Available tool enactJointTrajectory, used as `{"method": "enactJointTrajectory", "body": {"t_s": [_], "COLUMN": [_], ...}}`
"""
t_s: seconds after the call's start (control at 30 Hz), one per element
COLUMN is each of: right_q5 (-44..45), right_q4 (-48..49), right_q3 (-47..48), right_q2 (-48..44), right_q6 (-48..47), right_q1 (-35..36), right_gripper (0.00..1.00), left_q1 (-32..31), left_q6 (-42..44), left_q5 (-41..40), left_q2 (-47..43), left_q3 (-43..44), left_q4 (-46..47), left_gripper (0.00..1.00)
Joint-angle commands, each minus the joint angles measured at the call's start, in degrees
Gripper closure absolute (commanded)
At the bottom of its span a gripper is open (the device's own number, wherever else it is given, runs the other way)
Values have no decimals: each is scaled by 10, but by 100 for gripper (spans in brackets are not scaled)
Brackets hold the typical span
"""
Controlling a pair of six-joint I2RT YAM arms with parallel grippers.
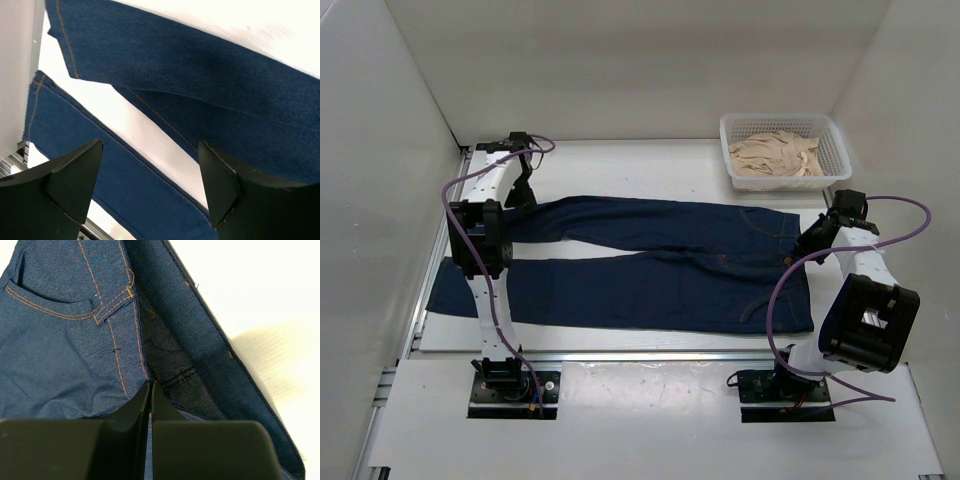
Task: Fold and stack the trousers
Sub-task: Flatten the trousers out
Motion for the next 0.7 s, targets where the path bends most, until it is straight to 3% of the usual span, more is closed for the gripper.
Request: {"method": "enactJointTrajectory", "body": {"t_s": [0.0,0.47,0.6,0.63,0.67], "right_q5": [-14,-14,-14,-14,-14], "right_q4": [9,14,14,14,14], "right_q3": [14,14,20,20,20], "right_q2": [-13,-1,4,4,4], "right_q6": [-11,-11,-11,-11,-11], "right_q1": [2,2,2,2,2], "right_gripper": [100,100,100,100,100], "left_q1": [6,-1,-1,-1,-1], "left_q6": [4,-17,-17,-12,-4], "left_q5": [-22,-63,-83,-83,-75], "left_q2": [-5,95,130,137,152], "left_q3": [4,58,102,124,135], "left_q4": [-2,-29,-36,-42,-42], "left_gripper": [13,14,43,62,72]}}
